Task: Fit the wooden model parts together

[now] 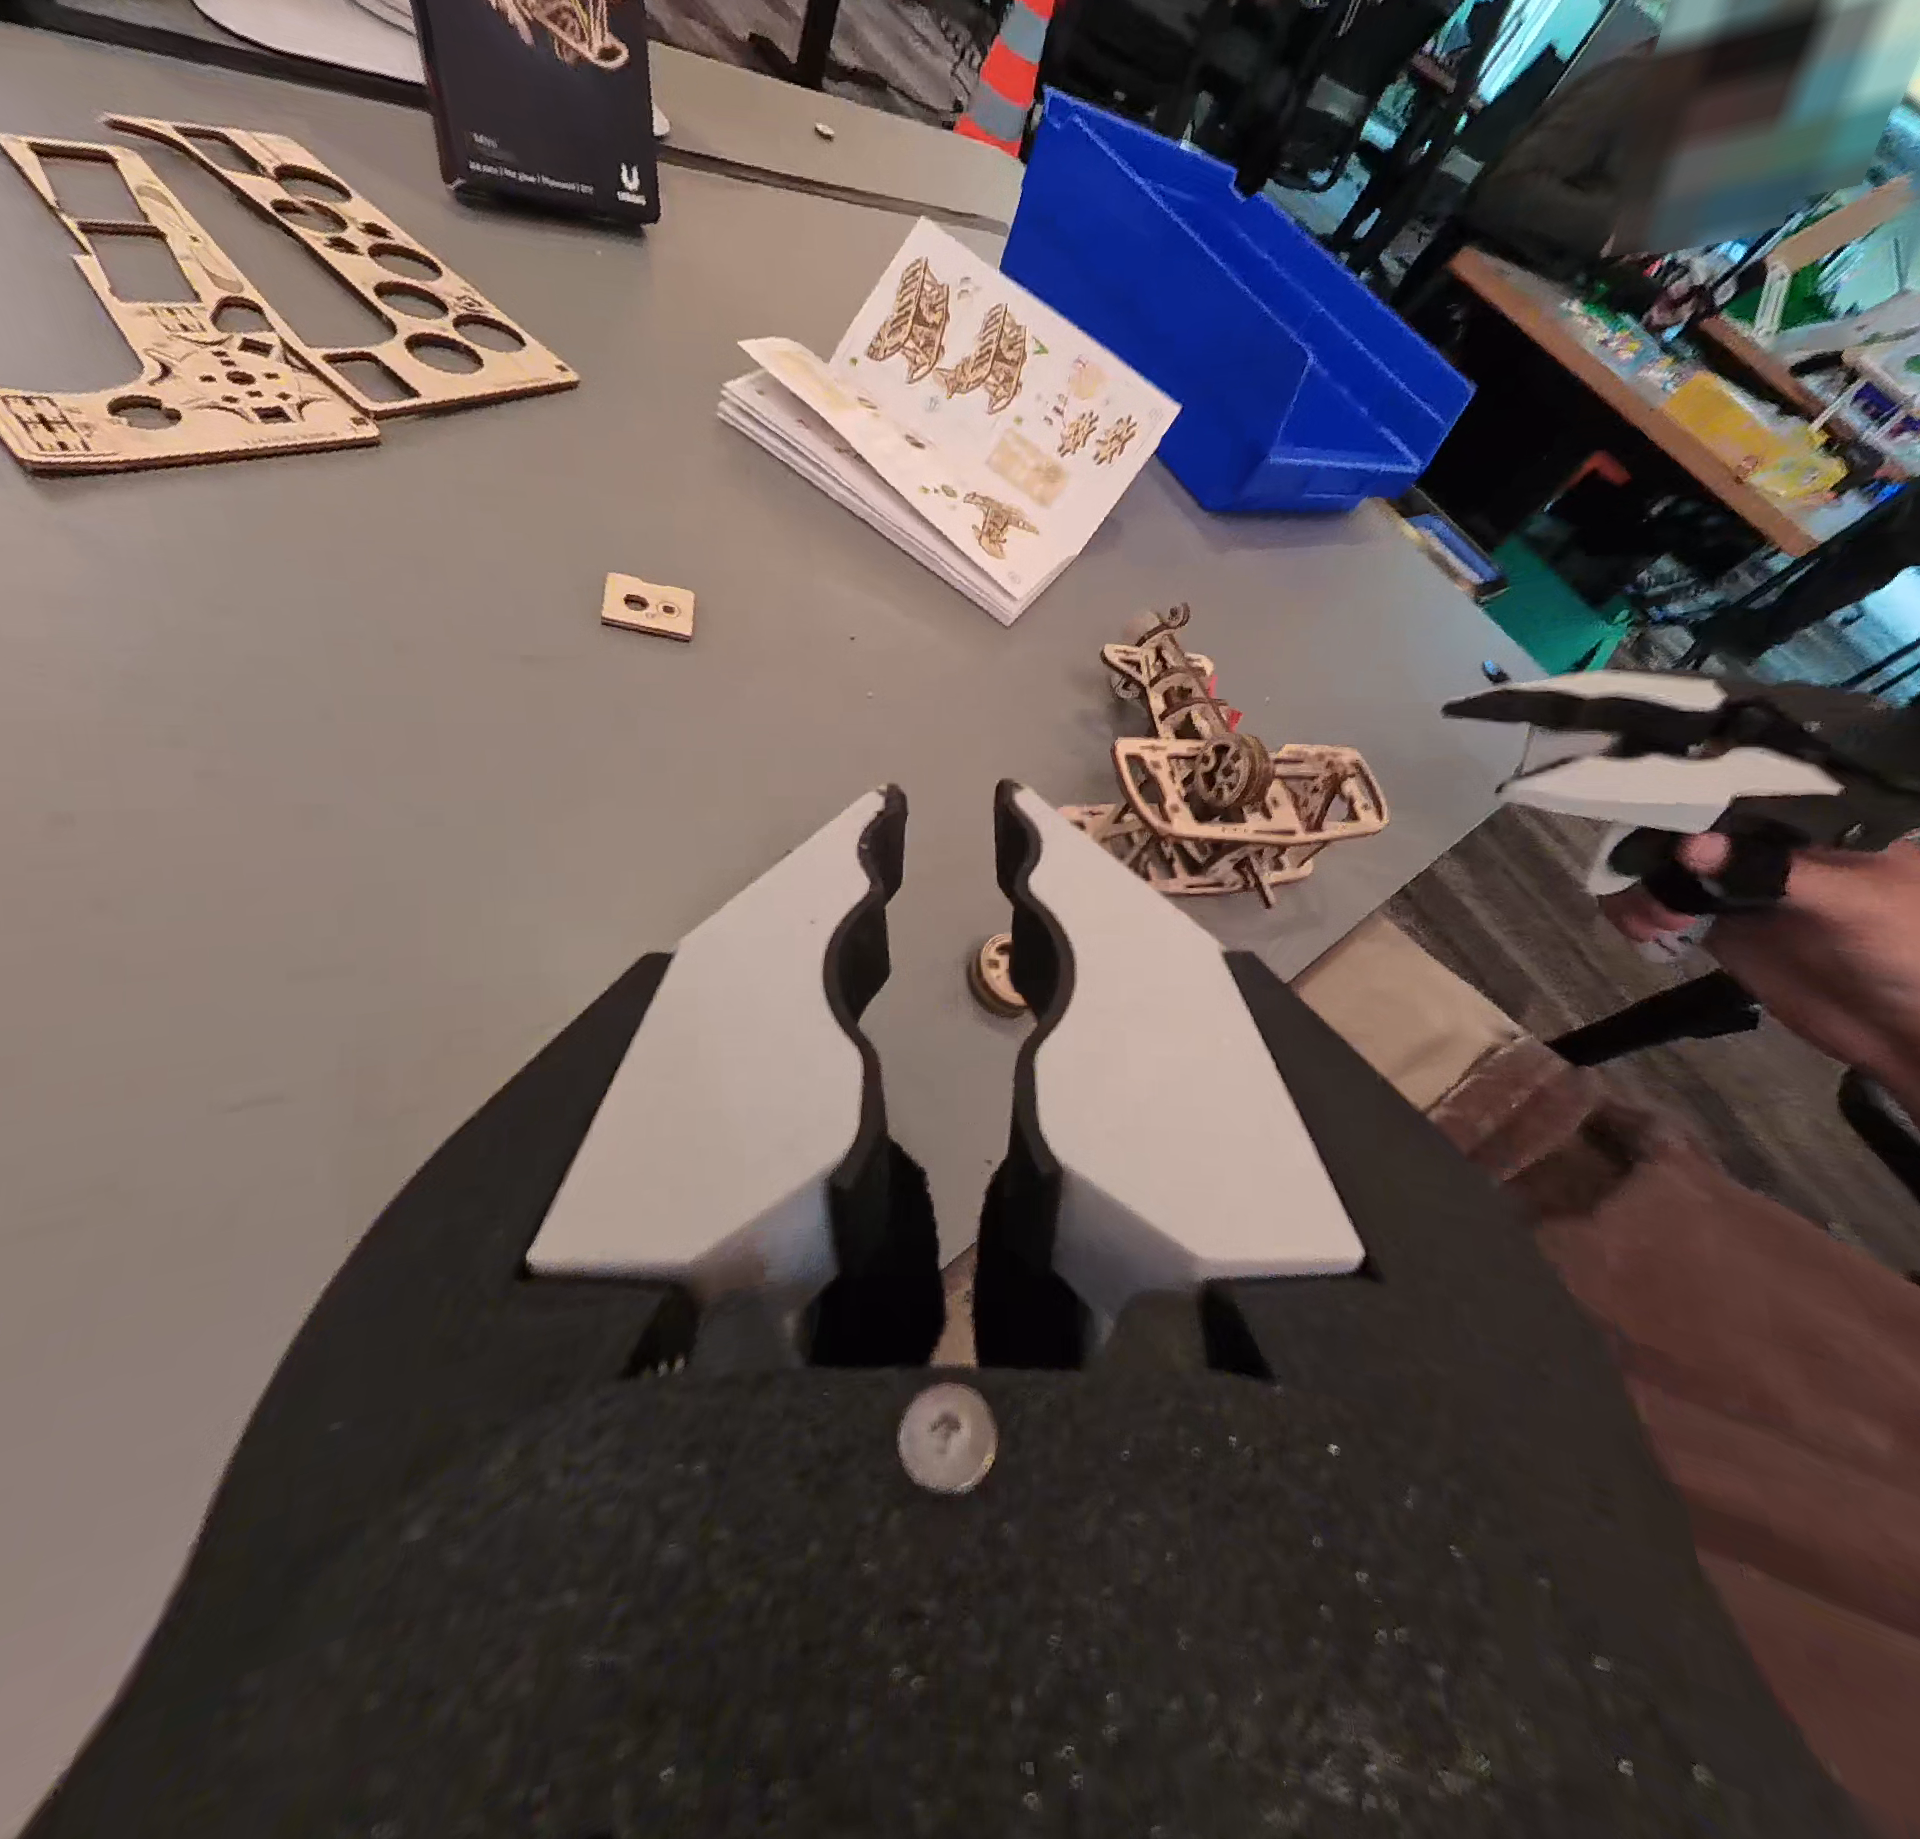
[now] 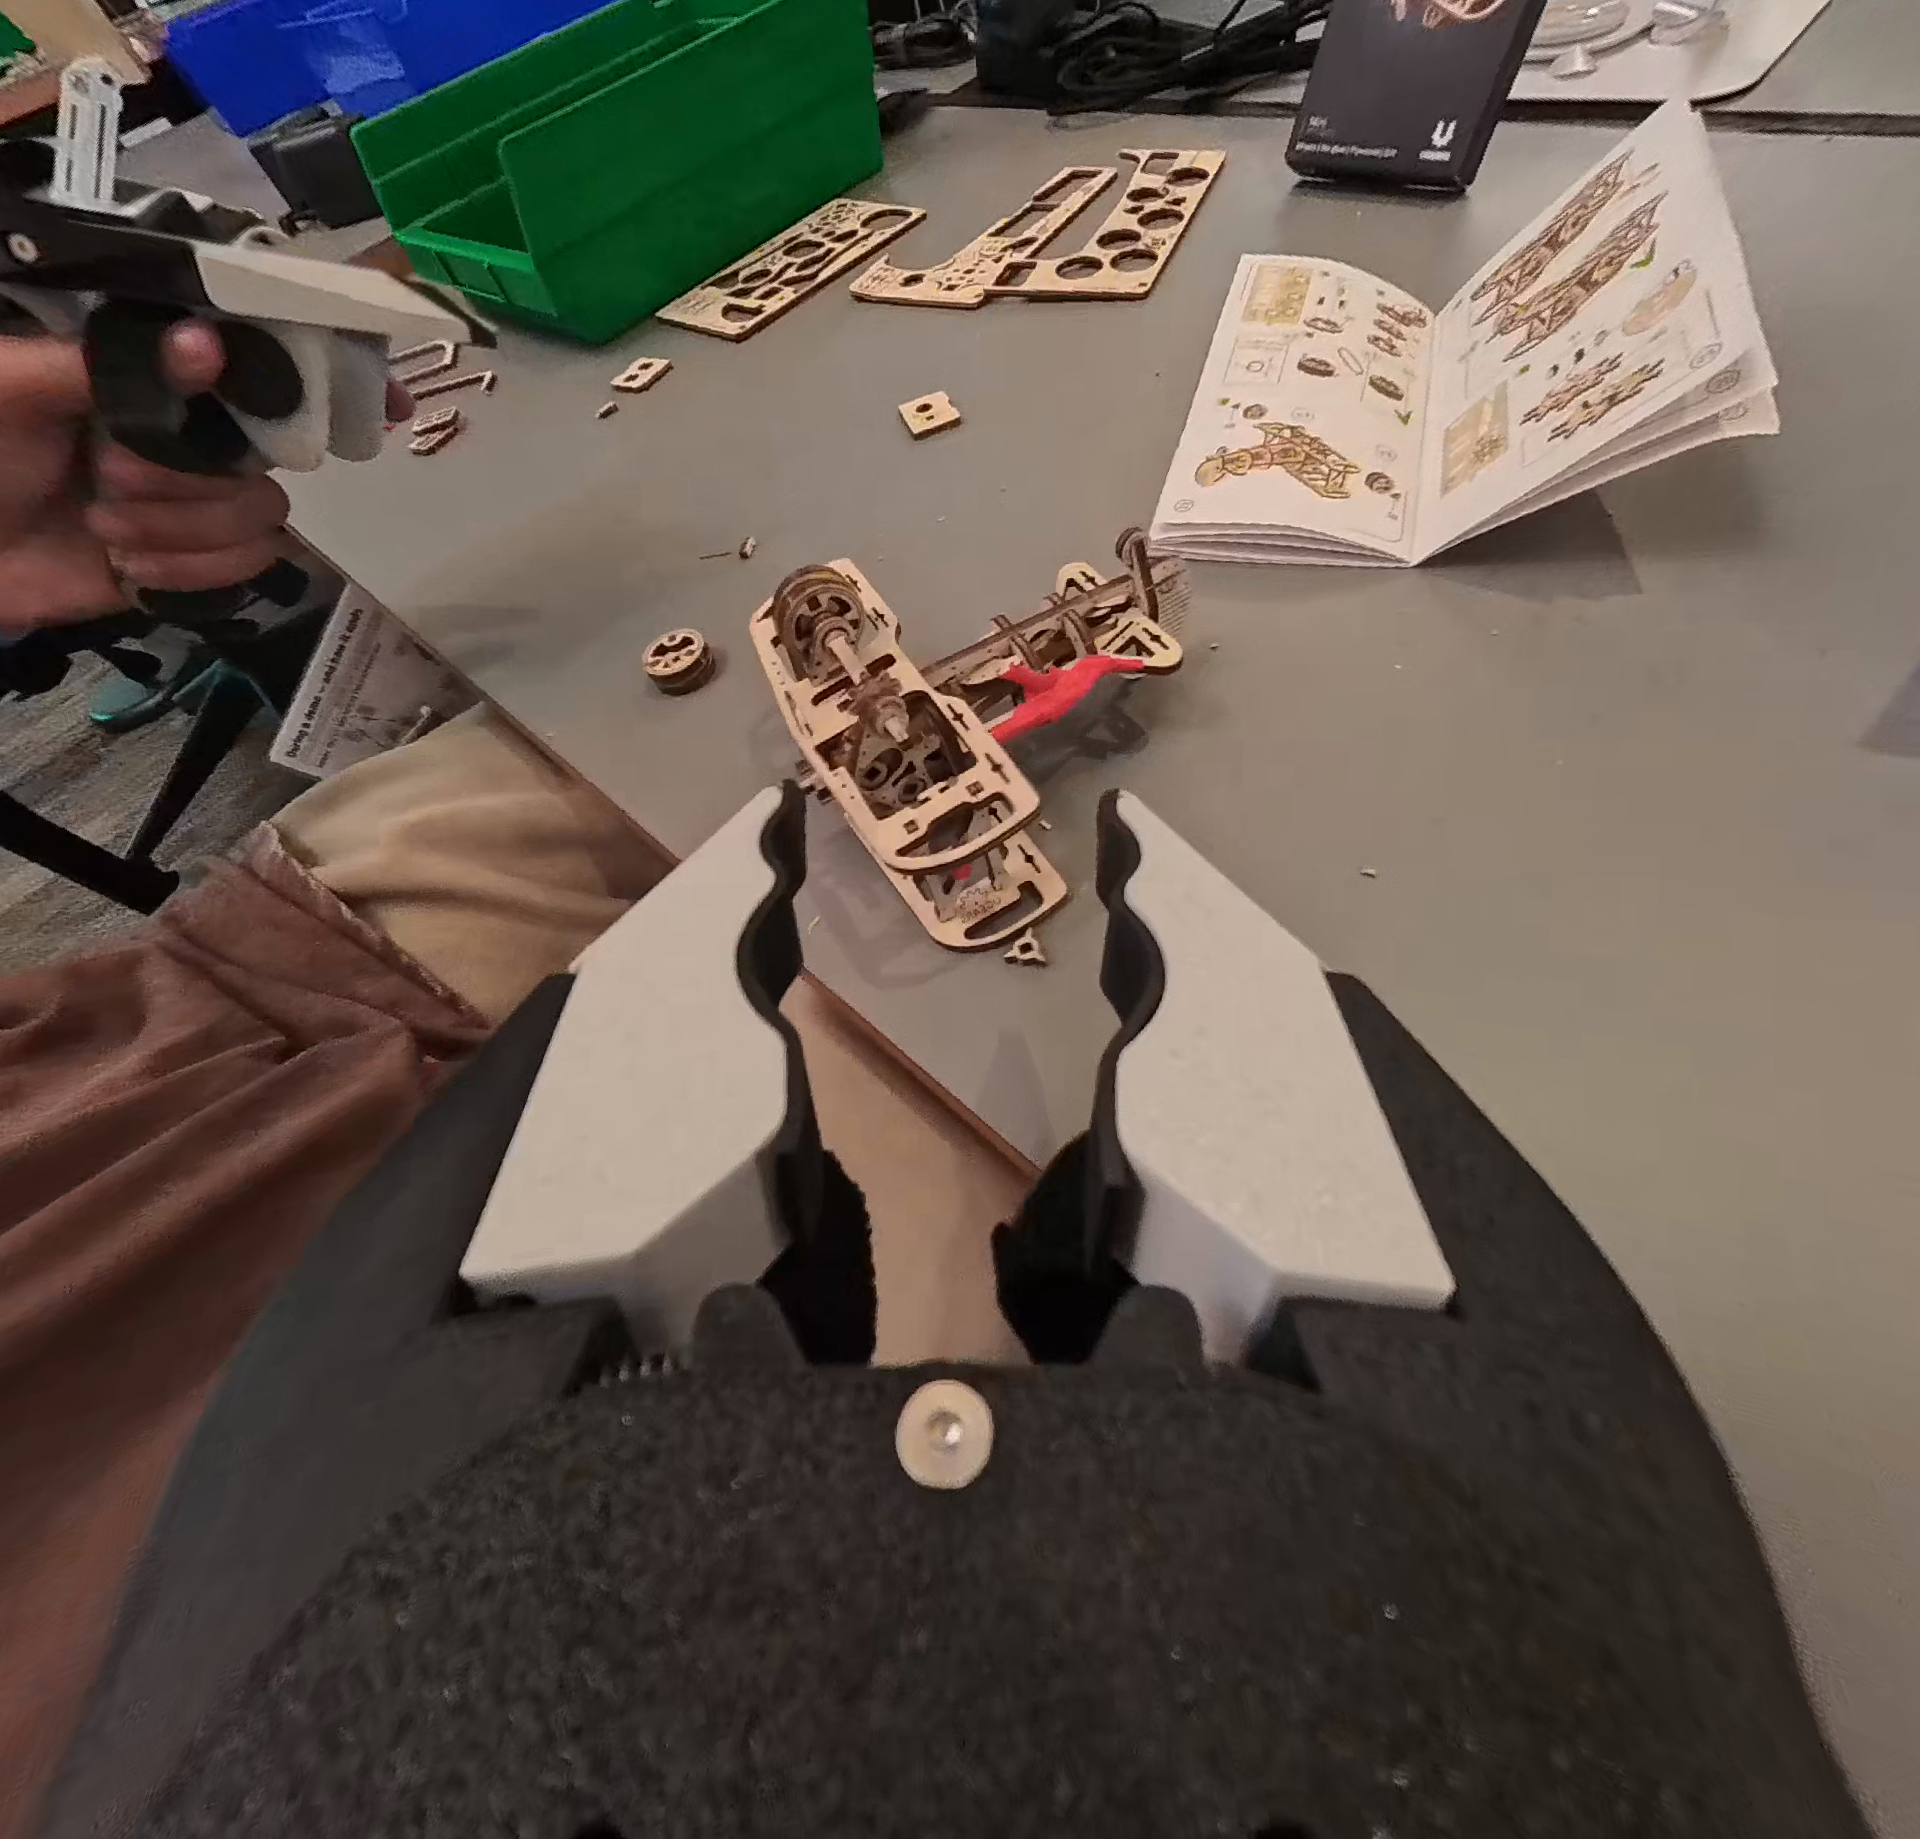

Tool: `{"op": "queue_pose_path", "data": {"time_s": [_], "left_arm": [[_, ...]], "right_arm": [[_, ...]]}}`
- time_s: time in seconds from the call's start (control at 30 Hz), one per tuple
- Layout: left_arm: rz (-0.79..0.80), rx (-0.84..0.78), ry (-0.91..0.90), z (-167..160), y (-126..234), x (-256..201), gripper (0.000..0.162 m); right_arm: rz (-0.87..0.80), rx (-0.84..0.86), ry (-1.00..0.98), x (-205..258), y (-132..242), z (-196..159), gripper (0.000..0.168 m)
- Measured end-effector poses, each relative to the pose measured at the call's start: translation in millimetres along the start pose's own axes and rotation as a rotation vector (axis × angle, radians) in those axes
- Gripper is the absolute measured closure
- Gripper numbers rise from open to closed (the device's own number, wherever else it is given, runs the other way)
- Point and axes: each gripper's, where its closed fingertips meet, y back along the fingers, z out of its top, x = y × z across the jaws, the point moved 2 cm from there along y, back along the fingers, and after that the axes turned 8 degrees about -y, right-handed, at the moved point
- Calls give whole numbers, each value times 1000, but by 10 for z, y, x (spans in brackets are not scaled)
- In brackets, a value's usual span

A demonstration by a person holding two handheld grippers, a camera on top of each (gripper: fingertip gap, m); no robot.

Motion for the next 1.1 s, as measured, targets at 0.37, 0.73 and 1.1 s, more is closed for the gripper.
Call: {"op": "queue_pose_path", "data": {"time_s": [0.37,0.73,1.1], "left_arm": [[50,-33,-97,13,253,-249,149],[29,-101,-82,43,447,-534,150],[45,-117,-72,79,522,-477,150]], "right_arm": [[-26,-109,-92,-36,369,96,115],[-49,-159,-96,92,614,66,114],[-70,-125,-64,69,647,25,116]]}}
